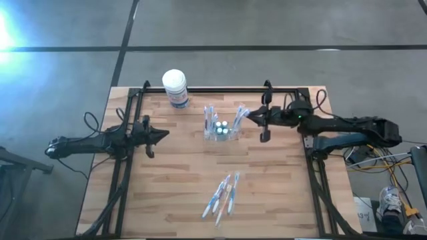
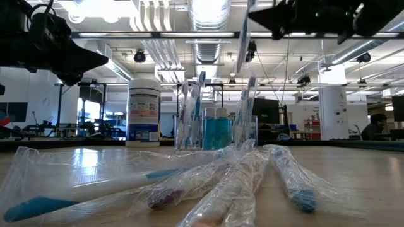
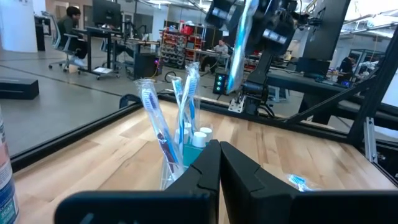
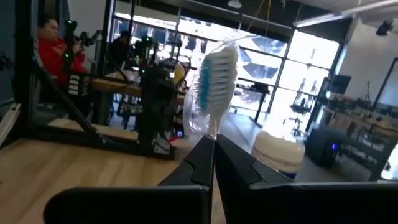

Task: Pick & Place toothbrushing station
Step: Put the blue toothbrush into the transparent bin organizer

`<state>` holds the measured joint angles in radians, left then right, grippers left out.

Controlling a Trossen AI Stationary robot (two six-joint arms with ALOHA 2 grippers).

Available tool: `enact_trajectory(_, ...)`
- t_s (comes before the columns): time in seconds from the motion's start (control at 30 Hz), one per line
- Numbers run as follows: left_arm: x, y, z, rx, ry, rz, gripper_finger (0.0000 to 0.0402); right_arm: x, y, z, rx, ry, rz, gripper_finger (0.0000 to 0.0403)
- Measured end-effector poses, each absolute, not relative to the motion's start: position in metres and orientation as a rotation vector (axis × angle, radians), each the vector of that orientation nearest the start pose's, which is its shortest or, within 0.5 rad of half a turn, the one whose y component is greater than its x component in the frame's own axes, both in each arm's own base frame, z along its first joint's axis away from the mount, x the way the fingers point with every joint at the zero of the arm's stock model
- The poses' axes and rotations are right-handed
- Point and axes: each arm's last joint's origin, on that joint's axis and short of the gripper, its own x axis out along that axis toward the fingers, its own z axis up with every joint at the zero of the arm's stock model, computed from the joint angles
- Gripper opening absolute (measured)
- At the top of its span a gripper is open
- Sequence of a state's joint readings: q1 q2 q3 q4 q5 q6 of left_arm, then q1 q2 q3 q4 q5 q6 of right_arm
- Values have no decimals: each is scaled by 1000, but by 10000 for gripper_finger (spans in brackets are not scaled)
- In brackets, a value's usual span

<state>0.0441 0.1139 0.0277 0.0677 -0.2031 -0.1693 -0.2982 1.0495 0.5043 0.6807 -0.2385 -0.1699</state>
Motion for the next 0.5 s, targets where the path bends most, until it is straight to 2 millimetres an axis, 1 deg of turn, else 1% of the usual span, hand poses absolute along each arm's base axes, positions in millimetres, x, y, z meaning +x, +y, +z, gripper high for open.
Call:
enact_trajectory(0.07, 103, 10, 170, -167, -2, 248, 9, 216, -61, 255, -197, -128, -87, 8)
enact_trajectory(0.17, 103, 10, 170, -176, -3, 248, 9, 213, -65, 238, -180, -141, -182, 8)
enact_trajectory(0.27, 103, 10, 170, -178, -3, 249, 9, 210, -69, 218, -159, -114, -264, 8)
enact_trajectory(0.4, 103, 10, 170, -180, -2, 249, 9, 211, -70, 203, -135, -109, -307, 8)
enact_trajectory(0.5, 103, 10, 168, -186, 2, 250, 9, 213, -71, 189, -124, -67, -326, 8)
